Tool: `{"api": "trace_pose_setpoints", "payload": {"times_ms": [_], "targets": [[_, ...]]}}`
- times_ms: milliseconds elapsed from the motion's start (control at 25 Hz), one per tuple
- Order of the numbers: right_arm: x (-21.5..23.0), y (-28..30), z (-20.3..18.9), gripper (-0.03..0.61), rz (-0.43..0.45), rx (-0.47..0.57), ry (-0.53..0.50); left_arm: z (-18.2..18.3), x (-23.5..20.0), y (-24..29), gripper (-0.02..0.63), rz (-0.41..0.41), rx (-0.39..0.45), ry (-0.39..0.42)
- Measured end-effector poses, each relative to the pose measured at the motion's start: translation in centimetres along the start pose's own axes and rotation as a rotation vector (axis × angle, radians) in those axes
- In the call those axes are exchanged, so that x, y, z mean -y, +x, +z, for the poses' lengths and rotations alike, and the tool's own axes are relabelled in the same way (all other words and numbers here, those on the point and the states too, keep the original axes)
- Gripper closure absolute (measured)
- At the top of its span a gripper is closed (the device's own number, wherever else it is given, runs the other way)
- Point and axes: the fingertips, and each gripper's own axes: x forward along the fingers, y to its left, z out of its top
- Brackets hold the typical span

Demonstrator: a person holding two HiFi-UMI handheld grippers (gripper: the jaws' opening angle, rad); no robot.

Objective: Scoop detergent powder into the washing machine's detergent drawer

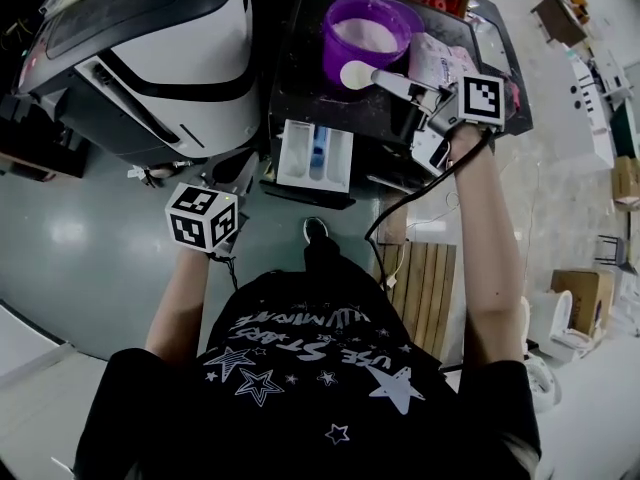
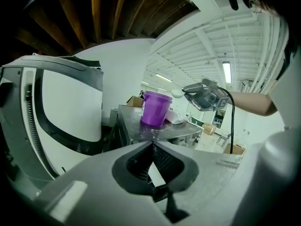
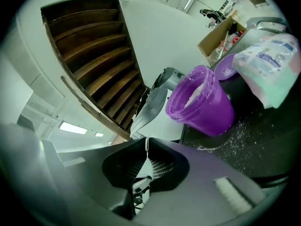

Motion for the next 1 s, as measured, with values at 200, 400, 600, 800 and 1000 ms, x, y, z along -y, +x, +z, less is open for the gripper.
{"api": "trace_pose_setpoints", "payload": {"times_ms": [200,400,600,800,1000], "targets": [[0.2,-0.1,-4.5,0.543,-0.003,0.001,0.053,-1.6,0.5,-1.5,0.614,-0.003,-0.015,0.002],[1.7,0.4,-8.7,0.543,-0.062,-0.018,0.021,-3.0,1.2,-2.9,0.614,-0.01,-0.032,0.009],[3.7,1.9,-13.1,0.543,-0.203,-0.052,0.016,-3.8,1.7,-4.0,0.614,-0.022,-0.047,0.021],[5.3,3.5,-15.3,0.543,-0.301,-0.074,-0.007,-4.6,2.2,-4.9,0.614,-0.033,-0.064,0.03],[7.1,5.0,-15.9,0.543,-0.37,-0.097,-0.056,-5.3,2.1,-5.7,0.614,-0.026,-0.071,0.022]]}}
